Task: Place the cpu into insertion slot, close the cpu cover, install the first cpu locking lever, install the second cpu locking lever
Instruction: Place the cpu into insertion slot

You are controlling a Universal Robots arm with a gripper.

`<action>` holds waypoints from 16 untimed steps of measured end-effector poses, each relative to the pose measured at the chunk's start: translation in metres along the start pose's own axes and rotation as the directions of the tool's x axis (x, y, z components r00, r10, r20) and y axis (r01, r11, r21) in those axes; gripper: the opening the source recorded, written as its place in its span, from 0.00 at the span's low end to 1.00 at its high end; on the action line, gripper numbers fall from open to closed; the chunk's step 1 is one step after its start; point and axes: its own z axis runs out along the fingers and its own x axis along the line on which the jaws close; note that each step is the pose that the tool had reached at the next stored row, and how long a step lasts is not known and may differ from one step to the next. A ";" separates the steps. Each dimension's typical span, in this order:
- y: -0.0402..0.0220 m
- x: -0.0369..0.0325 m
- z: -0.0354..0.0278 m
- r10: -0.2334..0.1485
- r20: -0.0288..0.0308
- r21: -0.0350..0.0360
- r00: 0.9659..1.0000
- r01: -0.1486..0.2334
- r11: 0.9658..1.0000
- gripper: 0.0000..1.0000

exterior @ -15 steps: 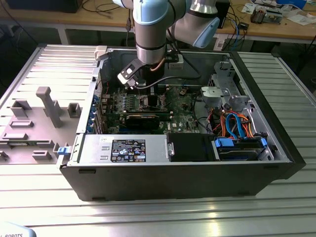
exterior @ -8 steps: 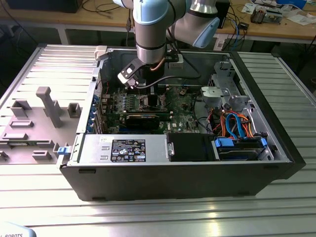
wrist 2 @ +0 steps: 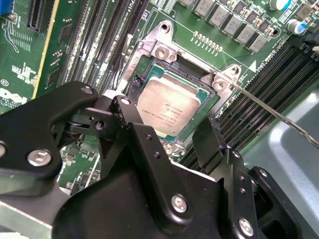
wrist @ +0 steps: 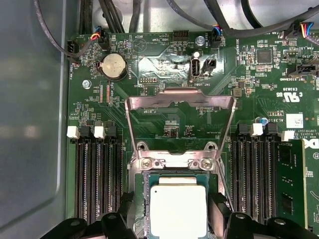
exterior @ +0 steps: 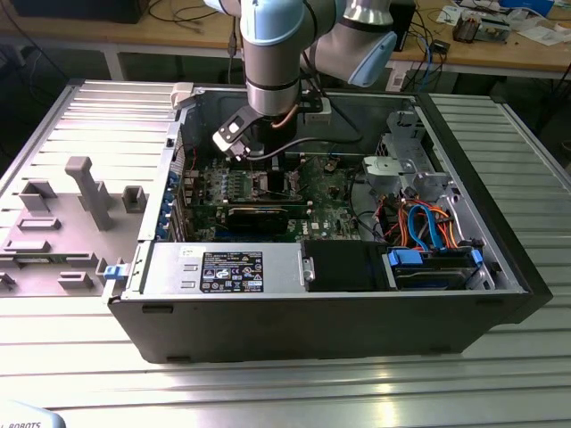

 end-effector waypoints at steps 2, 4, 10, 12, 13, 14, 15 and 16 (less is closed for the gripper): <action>0.0001 0.0001 -0.0015 0.000 0.001 0.000 1.000 0.000 1.000 0.68; 0.0002 0.0002 -0.0041 0.000 0.003 0.002 1.000 0.000 1.000 0.68; 0.0002 0.0003 -0.0029 0.000 0.003 0.002 1.000 0.000 1.000 0.68; 0.0002 0.0002 -0.0028 0.000 0.005 0.002 1.000 0.000 1.000 0.68; 0.0002 0.0003 -0.0034 0.000 0.007 0.002 1.000 0.000 1.000 0.68; 0.0003 0.0003 -0.0044 0.000 0.008 0.002 1.000 0.000 1.000 0.68; 0.0004 0.0003 -0.0054 0.000 0.009 0.002 1.000 0.000 1.000 0.68; 0.0004 0.0004 -0.0069 0.000 0.010 0.003 1.000 0.000 1.000 0.68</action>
